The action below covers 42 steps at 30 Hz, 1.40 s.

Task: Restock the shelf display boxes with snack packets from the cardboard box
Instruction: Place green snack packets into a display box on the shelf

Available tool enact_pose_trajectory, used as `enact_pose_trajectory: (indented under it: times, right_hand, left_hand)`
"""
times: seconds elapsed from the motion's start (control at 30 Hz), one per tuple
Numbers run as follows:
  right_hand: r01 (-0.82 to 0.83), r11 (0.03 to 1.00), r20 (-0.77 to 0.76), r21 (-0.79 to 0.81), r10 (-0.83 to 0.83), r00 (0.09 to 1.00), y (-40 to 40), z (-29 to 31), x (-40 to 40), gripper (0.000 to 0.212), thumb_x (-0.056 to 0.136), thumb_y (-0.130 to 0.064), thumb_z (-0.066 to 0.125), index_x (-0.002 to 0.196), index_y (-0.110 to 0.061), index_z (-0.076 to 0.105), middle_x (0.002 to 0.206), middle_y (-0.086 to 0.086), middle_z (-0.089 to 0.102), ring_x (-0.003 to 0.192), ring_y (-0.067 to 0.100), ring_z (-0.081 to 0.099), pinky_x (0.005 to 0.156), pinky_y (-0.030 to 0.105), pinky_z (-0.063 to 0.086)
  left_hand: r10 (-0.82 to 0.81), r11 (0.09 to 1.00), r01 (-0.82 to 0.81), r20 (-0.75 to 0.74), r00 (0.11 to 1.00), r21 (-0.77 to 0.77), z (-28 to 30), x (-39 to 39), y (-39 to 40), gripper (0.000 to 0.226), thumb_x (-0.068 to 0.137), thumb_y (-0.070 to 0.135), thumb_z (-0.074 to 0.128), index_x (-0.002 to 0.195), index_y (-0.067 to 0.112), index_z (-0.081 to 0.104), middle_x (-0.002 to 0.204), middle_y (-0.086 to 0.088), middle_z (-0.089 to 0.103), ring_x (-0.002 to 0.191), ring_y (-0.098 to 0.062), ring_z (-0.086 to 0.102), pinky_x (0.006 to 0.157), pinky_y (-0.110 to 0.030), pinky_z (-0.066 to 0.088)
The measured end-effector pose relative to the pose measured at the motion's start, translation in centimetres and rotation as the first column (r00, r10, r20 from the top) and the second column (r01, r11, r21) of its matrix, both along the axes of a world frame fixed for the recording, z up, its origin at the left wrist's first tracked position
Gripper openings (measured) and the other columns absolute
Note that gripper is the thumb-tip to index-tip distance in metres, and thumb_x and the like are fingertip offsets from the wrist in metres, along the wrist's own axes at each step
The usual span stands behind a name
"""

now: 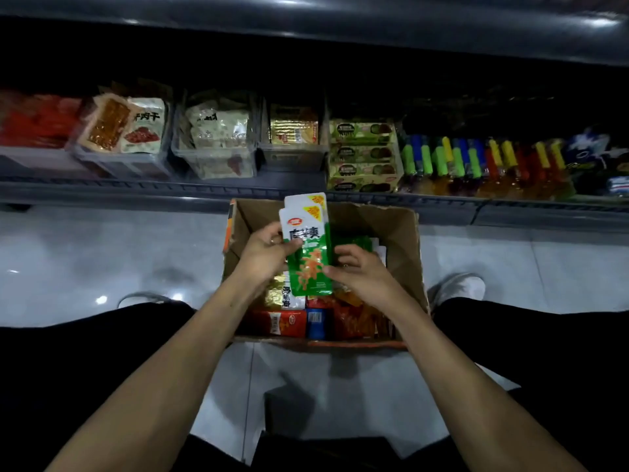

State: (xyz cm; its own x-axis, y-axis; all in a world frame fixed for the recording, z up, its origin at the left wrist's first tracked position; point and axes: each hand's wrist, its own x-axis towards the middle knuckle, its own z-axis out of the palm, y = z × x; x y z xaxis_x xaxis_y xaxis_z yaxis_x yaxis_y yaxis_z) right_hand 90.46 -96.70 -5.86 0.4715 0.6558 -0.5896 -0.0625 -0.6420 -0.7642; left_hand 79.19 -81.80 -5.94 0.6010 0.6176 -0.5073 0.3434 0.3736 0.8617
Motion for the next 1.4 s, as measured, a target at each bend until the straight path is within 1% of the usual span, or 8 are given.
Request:
enact_pose_trajectory:
  times: [0.1,0.23,0.63,0.87,1.03,1.17,1.27,1.4]
  right_hand:
    - [0.022,0.994,-0.024,0.108,-0.02,1.0,-0.2,0.6,-0.6,0.057,0.072,-0.04,0.083,0.122,-0.032,0.056,0.12,-0.001,0.066,0.113,0.017,0.062,0.095,0.039,0.053]
    - [0.092,0.976,-0.007,0.2,-0.093,0.996,-0.9,0.9,-0.1,0.039,0.085,0.001,0.069,0.106,-0.031,0.058,0.101,-0.003,0.072,0.092,0.009,0.07,0.082,0.03,0.058]
    - [0.049,0.915,0.183,0.401,-0.132,0.974,4.0,10.3,2.8,0.043,0.09,-0.014,0.067,0.118,-0.041,0.05,0.112,-0.017,0.065,0.105,-0.003,0.06,0.087,0.021,0.051]
    - [0.008,0.893,0.319,0.449,-0.169,0.932,8.9,17.7,6.4,0.039,0.093,-0.017,0.061,0.113,-0.047,0.045,0.117,-0.018,0.061,0.114,0.008,0.056,0.101,0.044,0.046]
    - [0.061,0.845,0.268,0.531,-0.236,0.934,11.5,22.2,8.2,0.036,0.094,-0.008,0.057,0.102,-0.043,0.049,0.109,-0.012,0.066,0.104,0.009,0.063,0.096,0.042,0.051]
    - [0.06,0.804,0.273,0.591,-0.27,0.923,14.2,24.5,8.0,0.032,0.093,-0.006,0.056,0.102,-0.036,0.051,0.109,-0.007,0.067,0.103,0.011,0.064,0.094,0.041,0.052]
    - [0.011,0.759,0.32,0.651,-0.288,0.902,17.0,26.1,7.4,0.029,0.093,-0.003,0.055,0.105,-0.03,0.051,0.108,-0.003,0.066,0.1,0.011,0.064,0.089,0.034,0.053]
    - [-0.039,0.729,0.382,0.683,-0.311,0.87,20.7,29.6,7.4,0.021,0.095,-0.008,0.052,0.102,-0.028,0.049,0.101,-0.007,0.064,0.086,-0.001,0.062,0.068,0.015,0.051]
  left_hand:
    - [0.033,0.995,-0.027,0.061,0.998,-0.094,1.1,0.6,-1.6,0.012,0.088,0.008,0.066,0.082,0.015,0.059,0.087,-0.004,0.069,0.071,-0.011,0.067,0.046,-0.019,0.049]
    - [-0.058,0.998,0.058,0.022,0.998,-0.009,1.0,1.2,-2.2,0.008,0.084,0.014,0.072,0.086,0.013,0.065,0.093,-0.012,0.071,0.087,-0.024,0.069,0.074,-0.042,0.059]
    - [-0.469,0.607,0.431,-0.137,0.873,0.667,14.0,3.8,4.5,0.006,0.09,0.03,0.065,0.095,0.032,0.067,0.094,0.015,0.07,0.089,-0.002,0.064,0.082,-0.03,0.054]
    - [-0.272,0.514,0.078,0.076,0.959,0.854,21.1,6.7,10.0,0.009,0.09,0.025,0.064,0.096,0.021,0.07,0.088,0.012,0.069,0.083,-0.002,0.063,0.075,-0.026,0.052]
    - [-0.132,0.266,-0.116,0.156,0.979,0.957,24.3,8.1,13.0,0.021,0.087,0.014,0.061,0.106,0.018,0.068,0.108,0.004,0.061,0.104,-0.014,0.055,0.092,-0.036,0.048]
    - [0.081,0.015,0.043,-0.044,0.996,0.999,25.6,8.5,16.5,0.055,0.071,0.007,0.062,0.124,0.022,0.06,0.145,-0.011,0.037,0.136,-0.032,0.024,0.114,-0.052,0.022]
    - [0.193,0.031,0.224,-0.225,0.955,0.974,25.7,7.6,18.8,0.065,0.064,0.014,0.066,0.127,0.028,0.057,0.154,-0.018,0.021,0.144,-0.039,0.003,0.116,-0.054,-0.004]
    - [0.222,0.035,0.374,-0.372,0.901,0.927,24.9,6.0,20.2,0.058,0.068,0.022,0.065,0.125,0.022,0.054,0.131,-0.015,0.049,0.13,-0.035,0.032,0.115,-0.056,0.009]
